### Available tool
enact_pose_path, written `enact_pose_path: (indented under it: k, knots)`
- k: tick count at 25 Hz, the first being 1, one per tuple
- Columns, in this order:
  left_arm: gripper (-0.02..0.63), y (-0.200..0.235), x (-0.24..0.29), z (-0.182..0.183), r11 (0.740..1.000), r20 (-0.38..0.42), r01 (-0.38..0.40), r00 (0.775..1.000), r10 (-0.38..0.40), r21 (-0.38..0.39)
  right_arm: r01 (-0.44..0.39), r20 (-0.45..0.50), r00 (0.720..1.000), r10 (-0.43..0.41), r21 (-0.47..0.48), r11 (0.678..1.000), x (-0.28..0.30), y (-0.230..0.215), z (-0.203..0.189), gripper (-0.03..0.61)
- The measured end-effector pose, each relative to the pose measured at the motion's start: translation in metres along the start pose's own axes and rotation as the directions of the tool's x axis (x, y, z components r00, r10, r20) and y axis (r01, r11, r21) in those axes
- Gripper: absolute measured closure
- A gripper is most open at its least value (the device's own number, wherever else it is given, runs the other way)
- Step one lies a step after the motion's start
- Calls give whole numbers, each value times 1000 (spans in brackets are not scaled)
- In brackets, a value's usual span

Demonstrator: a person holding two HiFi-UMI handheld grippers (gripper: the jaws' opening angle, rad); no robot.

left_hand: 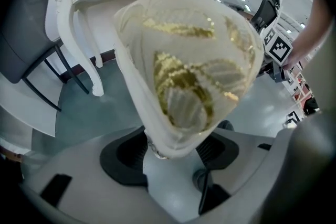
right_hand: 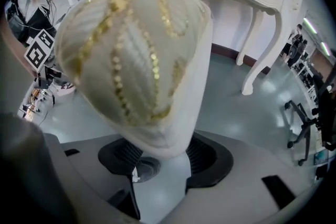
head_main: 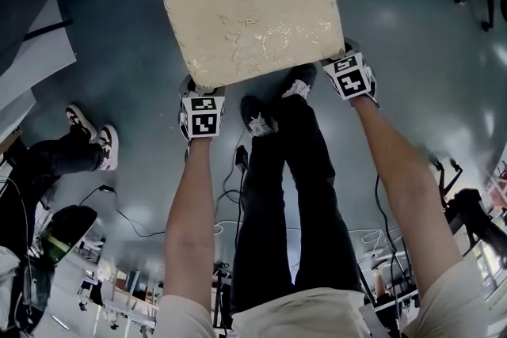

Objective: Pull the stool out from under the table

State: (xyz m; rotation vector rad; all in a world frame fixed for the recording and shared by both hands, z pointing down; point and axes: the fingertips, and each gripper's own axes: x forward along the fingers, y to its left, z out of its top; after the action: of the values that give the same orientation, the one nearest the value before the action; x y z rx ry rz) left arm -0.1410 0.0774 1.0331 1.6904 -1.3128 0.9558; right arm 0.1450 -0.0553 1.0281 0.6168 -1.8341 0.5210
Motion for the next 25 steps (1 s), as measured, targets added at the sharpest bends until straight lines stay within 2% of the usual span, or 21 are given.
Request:
enact_pose_path:
  k: [4,7,10,16,20,25]
  knots:
    - [330,-14,-8,-14,1000,-5,12,1000,-12,9,12,-23,1000,-13,-19,1000,-9,10,-26,304]
    - [333,-14,-18,-13,1000,16,15,1000,-15,-17,50,-49,997,-53,-54,997,-19,8,-33,310]
    - [334,-19,-35,-18,999,14,15,1000,-14,-52,91,-49,995,-92,-20,996,-42,5,-37,327]
    - [334,-30,-75,-8,998,26,20,999,-18,-67,176,-39,984,-174,62,982,-98,2,-43,337]
    - [337,-34,-105,8,997,46,14,999,-11,-71,169,-9,986,-169,117,979,-131,17,-28,341]
    - [341,-42,-140,29,997,74,22,997,-17,-73,136,44,989,-143,130,982,-169,41,4,344]
